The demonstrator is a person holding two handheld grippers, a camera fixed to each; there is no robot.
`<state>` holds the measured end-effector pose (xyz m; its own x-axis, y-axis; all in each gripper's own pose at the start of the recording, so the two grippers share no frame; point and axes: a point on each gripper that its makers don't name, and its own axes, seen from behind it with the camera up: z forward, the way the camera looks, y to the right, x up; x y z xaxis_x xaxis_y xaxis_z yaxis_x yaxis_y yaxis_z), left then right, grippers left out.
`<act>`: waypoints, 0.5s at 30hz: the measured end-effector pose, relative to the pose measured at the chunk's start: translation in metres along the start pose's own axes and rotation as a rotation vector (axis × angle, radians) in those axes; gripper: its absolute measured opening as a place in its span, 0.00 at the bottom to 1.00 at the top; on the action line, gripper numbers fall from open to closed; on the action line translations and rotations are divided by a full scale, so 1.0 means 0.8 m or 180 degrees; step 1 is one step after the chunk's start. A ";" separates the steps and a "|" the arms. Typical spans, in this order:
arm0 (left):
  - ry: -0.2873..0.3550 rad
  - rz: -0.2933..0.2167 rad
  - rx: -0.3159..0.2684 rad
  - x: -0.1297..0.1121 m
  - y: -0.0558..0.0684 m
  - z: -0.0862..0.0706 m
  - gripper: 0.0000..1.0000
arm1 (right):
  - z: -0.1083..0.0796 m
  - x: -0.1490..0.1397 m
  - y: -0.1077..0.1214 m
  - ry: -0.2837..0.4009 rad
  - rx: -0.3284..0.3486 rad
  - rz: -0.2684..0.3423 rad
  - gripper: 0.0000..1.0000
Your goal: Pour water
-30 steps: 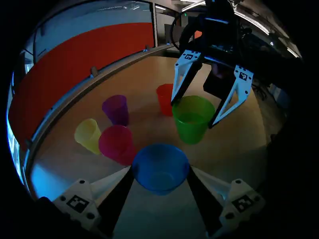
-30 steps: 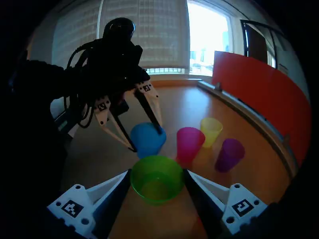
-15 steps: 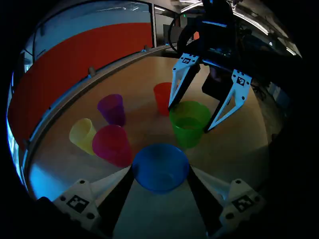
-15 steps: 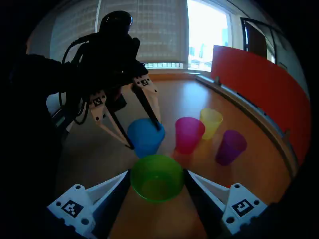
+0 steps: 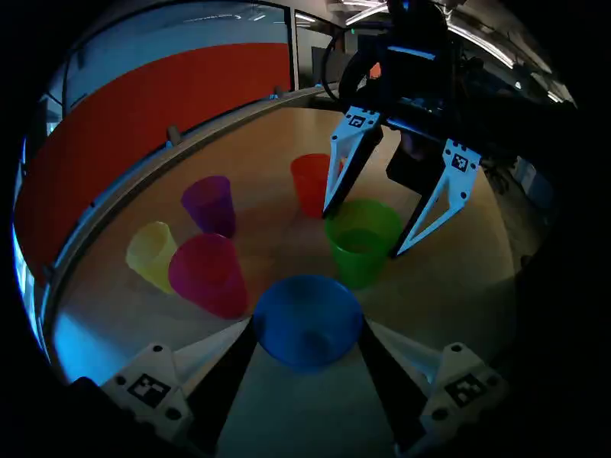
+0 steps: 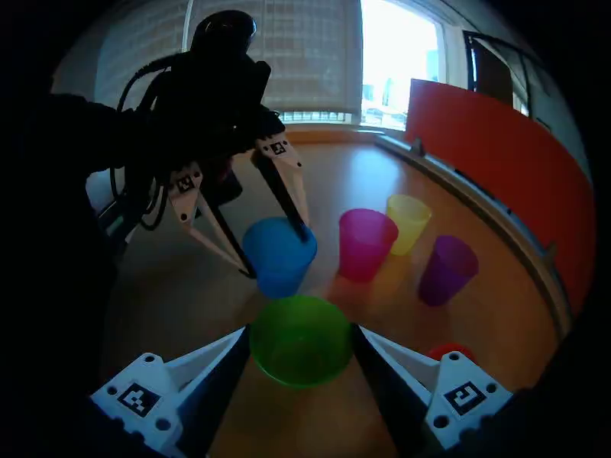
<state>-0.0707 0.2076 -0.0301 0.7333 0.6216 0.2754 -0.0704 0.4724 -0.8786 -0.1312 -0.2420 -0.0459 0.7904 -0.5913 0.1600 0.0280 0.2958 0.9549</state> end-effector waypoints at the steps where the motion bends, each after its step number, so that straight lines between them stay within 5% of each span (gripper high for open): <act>1: 0.0001 -0.0007 -0.0007 -0.001 0.000 0.000 0.89 | 0.000 -0.001 0.000 -0.0006 -0.0004 -0.0003 0.95; 15: -0.0003 -0.0073 -0.0071 -0.013 0.002 0.003 0.89 | -0.001 -0.005 0.001 -0.0016 -0.0016 0.0033 0.95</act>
<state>-0.0801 0.2033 -0.0338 0.7338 0.6114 0.2960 -0.0386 0.4725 -0.8805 -0.1335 -0.2388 -0.0464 0.7875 -0.5920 0.1713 0.0228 0.3058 0.9518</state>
